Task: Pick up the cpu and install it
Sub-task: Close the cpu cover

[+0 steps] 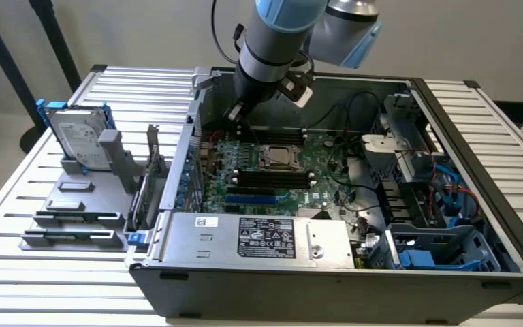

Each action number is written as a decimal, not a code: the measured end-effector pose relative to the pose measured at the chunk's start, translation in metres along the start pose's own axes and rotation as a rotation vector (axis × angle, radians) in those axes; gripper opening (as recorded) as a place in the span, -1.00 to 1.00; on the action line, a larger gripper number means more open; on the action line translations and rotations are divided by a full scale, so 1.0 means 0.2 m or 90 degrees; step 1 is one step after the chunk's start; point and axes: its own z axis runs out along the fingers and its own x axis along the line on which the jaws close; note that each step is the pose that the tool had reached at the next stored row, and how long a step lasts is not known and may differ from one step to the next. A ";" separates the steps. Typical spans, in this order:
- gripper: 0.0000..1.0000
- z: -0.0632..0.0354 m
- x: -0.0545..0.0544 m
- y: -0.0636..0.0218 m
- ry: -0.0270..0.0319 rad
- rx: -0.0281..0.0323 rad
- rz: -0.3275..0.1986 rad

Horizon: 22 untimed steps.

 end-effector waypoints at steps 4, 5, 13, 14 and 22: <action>-0.79 -0.001 0.00 0.002 0.0050 -0.0022 0.007; -0.79 -0.002 0.00 0.003 0.0059 -0.0032 0.007; -0.79 -0.017 0.01 0.018 0.0120 -0.0113 0.011; -0.79 -0.021 0.02 0.022 0.0126 -0.0121 0.011; -0.79 -0.048 0.06 0.070 0.0169 -0.0192 0.009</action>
